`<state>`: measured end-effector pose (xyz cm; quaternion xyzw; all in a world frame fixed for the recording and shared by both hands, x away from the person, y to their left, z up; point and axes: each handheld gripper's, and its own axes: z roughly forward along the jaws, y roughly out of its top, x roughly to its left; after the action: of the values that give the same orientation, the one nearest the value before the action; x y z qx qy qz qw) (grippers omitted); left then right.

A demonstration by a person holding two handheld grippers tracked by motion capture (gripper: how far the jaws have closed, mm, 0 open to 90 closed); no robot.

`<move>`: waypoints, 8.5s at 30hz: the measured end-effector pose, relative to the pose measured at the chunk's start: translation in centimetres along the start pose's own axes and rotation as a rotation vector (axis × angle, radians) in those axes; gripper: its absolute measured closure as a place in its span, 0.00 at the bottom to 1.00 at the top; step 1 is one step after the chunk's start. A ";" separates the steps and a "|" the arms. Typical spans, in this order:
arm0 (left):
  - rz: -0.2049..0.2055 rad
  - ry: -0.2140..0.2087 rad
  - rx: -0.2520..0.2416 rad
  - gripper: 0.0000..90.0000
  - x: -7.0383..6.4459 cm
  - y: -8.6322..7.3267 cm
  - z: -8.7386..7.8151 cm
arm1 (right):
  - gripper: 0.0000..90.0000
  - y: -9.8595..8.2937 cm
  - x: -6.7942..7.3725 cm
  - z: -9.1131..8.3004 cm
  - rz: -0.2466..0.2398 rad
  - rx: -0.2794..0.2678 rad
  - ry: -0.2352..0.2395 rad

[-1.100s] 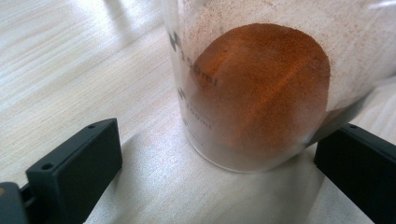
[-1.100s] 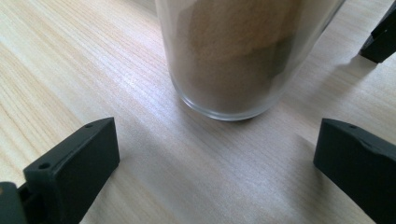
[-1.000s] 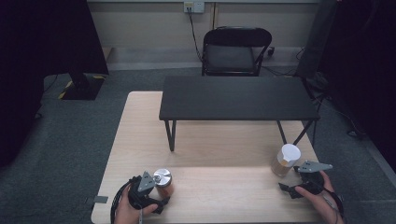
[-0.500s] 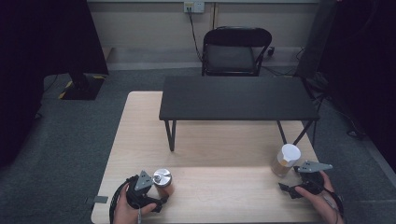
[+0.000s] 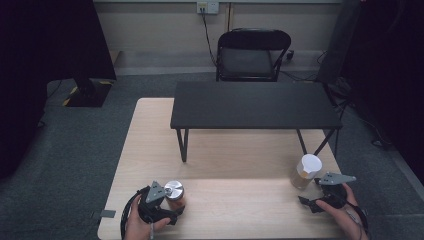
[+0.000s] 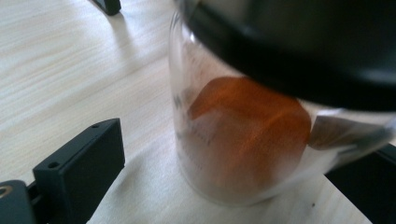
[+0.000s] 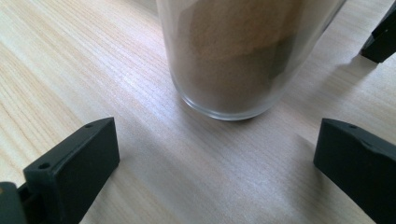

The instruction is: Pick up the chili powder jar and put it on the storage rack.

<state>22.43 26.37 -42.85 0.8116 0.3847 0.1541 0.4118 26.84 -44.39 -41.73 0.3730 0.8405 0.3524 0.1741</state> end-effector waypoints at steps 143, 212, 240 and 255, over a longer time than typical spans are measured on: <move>0.172 -0.140 -0.016 0.34 -3.1 25.6 -0.3 | 0.00 0.0 0.0 0.0 0.000 0.000 -0.001; 0.063 0.005 -0.016 0.34 -2.2 31.9 5.0 | 0.00 0.0 0.1 0.0 -0.002 -0.002 -0.001; 0.041 0.030 -0.043 0.02 -3.1 30.0 2.9 | 0.00 -0.1 0.1 0.0 -0.002 -0.002 0.000; 0.074 0.012 -0.091 0.04 -4.0 27.8 0.7 | 0.00 0.0 0.1 0.0 -0.002 -0.001 0.000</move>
<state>34.02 12.83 -21.12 0.8049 0.3494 0.1915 0.4397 26.76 -44.36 -41.75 0.3721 0.8406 0.3528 0.1747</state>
